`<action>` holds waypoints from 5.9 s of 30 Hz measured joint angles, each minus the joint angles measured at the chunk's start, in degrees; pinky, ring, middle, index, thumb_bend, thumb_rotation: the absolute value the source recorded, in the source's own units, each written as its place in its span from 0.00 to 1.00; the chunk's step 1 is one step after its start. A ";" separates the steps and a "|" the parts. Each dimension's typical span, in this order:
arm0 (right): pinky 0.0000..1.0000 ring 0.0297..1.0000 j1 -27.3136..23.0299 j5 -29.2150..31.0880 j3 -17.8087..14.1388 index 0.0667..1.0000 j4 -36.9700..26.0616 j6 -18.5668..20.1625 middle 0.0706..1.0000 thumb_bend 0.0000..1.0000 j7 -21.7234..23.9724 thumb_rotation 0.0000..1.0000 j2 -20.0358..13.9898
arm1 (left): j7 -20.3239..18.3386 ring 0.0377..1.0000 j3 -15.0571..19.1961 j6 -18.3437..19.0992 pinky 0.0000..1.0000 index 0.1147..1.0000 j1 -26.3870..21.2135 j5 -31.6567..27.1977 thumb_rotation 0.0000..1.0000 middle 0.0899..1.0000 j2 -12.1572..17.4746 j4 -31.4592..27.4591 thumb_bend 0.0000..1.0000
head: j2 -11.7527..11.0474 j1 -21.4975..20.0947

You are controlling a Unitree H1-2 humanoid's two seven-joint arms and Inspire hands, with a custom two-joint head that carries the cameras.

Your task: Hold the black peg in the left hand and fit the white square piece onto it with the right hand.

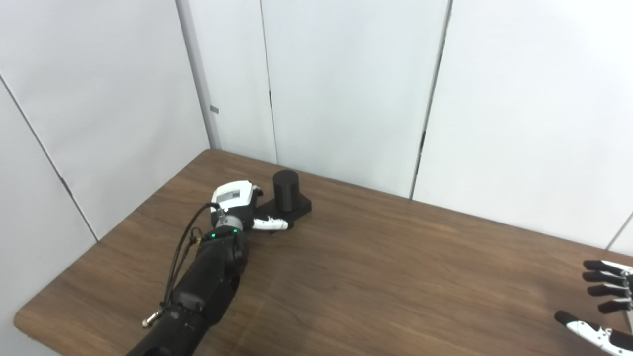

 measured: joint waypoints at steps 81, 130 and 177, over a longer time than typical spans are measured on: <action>0.59 0.64 0.06 -1.01 1.02 0.68 4.59 -1.63 0.67 0.59 -0.72 0.00 0.66 | 1.81 0.84 -26.84 -34.28 0.73 0.42 -0.74 -14.00 0.07 0.80 -3.27 -7.41 0.52 | 6.24 -18.63; 0.97 0.95 -25.29 -29.65 16.03 0.89 12.87 13.40 0.95 0.93 39.95 0.16 -28.05 | 11.20 0.81 -31.23 -42.69 0.70 0.42 -3.25 -10.06 0.06 0.78 -2.62 0.16 0.52 | 0.09 -53.00; 0.75 0.80 -32.64 -29.65 23.21 0.47 39.18 11.83 0.75 0.55 27.93 0.16 -21.05 | 9.87 0.83 -30.50 -40.87 0.72 0.42 -1.68 -10.39 0.07 0.80 -2.05 -2.13 0.52 | 2.11 -48.52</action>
